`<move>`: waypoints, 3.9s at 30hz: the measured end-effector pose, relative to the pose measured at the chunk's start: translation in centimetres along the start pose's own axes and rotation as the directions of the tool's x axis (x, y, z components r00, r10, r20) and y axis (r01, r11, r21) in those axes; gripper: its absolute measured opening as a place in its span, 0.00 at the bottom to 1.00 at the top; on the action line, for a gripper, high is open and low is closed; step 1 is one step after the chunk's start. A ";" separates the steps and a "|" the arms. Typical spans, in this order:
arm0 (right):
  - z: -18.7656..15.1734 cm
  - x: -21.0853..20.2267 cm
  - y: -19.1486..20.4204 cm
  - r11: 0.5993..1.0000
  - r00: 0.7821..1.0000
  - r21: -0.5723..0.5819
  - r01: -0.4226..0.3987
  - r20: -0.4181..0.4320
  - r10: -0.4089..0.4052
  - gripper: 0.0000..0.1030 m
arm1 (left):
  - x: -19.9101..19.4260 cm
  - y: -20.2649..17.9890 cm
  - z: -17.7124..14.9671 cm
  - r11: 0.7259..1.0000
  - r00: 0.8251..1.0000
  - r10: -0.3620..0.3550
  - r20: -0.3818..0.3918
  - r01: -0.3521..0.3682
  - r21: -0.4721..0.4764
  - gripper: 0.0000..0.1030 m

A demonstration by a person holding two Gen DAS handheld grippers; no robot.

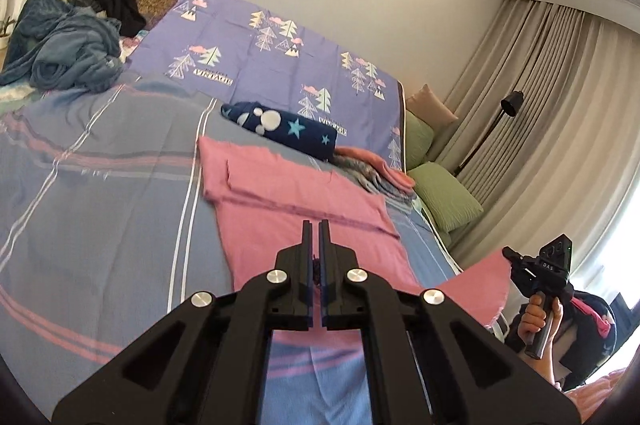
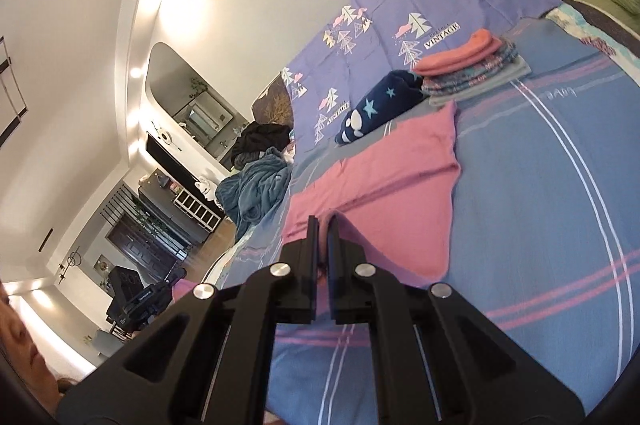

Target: Fold small clothes

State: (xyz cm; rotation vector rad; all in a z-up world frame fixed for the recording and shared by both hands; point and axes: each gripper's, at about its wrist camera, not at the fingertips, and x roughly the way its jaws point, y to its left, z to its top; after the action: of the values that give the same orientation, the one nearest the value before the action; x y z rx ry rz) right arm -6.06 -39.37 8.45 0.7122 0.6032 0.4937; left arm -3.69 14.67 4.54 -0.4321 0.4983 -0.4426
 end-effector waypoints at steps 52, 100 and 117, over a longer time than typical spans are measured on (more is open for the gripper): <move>1.6 14.4 -10.3 0.896 0.872 -0.043 0.443 -0.213 -0.441 0.63 | 18.1 7.1 3.4 0.956 0.928 0.293 -0.231 -0.280 0.088 0.59; -0.4 18.8 -9.8 0.919 0.957 0.269 0.290 -0.093 -0.275 0.06 | 22.5 8.4 -1.0 0.934 0.970 -0.067 -0.233 -0.021 -0.356 0.03; -9.7 3.9 -8.5 0.872 0.904 0.255 0.418 -0.216 -0.370 0.28 | 10.3 1.3 -10.3 0.985 0.901 0.015 -0.433 -0.087 -0.147 0.25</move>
State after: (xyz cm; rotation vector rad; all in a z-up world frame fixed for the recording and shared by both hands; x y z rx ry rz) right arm -7.80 -38.23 -4.81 0.8103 0.9659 0.0748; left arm -0.76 7.63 -7.97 -0.4785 0.9806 -0.4497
